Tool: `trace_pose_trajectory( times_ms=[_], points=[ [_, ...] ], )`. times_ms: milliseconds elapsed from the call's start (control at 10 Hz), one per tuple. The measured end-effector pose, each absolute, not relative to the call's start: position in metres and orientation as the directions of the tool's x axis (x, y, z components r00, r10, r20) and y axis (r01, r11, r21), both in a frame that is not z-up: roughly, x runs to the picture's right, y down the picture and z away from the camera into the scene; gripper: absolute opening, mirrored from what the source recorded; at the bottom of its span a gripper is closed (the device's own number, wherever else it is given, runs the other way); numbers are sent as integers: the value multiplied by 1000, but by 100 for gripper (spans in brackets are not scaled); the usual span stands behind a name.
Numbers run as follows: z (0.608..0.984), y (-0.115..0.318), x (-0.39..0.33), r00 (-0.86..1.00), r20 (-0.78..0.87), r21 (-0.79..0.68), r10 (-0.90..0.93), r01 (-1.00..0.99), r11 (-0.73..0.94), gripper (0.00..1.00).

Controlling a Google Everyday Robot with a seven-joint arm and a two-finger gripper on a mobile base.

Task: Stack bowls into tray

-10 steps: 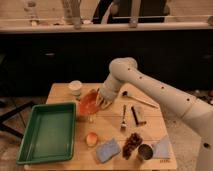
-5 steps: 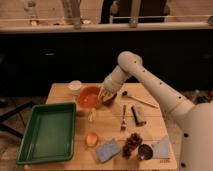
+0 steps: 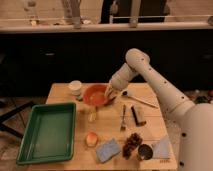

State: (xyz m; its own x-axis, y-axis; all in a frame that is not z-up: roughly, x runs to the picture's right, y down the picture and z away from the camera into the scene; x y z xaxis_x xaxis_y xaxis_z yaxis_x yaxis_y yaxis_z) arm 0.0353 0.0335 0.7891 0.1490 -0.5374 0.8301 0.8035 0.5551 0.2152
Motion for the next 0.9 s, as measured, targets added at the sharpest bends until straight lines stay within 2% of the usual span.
trace_pose_trajectory(
  times_ms=[900],
  points=[
    [818, 30, 75, 376, 787, 122, -489, 683, 720, 1]
  ],
)
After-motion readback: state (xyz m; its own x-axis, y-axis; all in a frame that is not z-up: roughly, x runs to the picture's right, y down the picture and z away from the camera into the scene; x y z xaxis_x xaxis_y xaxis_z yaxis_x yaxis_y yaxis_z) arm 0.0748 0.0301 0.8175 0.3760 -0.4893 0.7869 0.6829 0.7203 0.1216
